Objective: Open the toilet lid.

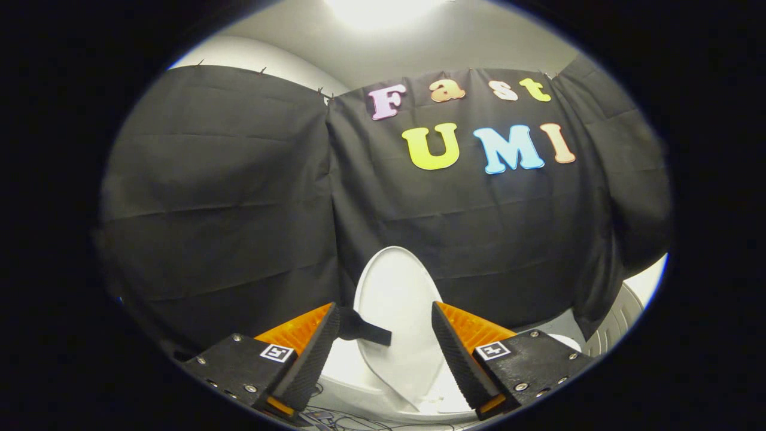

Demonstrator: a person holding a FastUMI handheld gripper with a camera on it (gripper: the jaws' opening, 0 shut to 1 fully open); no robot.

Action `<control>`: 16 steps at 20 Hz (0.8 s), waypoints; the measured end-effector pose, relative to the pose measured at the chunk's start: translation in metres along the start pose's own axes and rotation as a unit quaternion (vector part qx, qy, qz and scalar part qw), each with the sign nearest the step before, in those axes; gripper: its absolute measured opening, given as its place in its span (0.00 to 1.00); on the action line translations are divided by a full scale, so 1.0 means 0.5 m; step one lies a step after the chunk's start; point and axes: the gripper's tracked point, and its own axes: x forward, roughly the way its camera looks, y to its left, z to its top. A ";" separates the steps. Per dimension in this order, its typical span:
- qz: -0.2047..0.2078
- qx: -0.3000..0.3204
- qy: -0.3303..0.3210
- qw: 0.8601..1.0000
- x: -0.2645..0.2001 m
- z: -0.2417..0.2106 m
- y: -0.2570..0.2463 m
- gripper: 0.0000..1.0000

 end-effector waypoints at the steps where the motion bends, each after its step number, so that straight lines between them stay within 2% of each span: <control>1: -0.003 -0.005 -0.005 1.000 -0.014 0.010 -0.029 0.94; 4: -0.003 -0.016 -0.024 1.000 -0.050 0.050 -0.094 0.94; 7: -0.015 -0.053 -0.037 0.998 -0.084 0.084 -0.167 0.94; 10: -0.010 -0.090 -0.043 0.995 -0.118 0.101 -0.223 0.94; 16: -0.046 -0.131 -0.058 0.989 -0.180 0.128 -0.365 0.94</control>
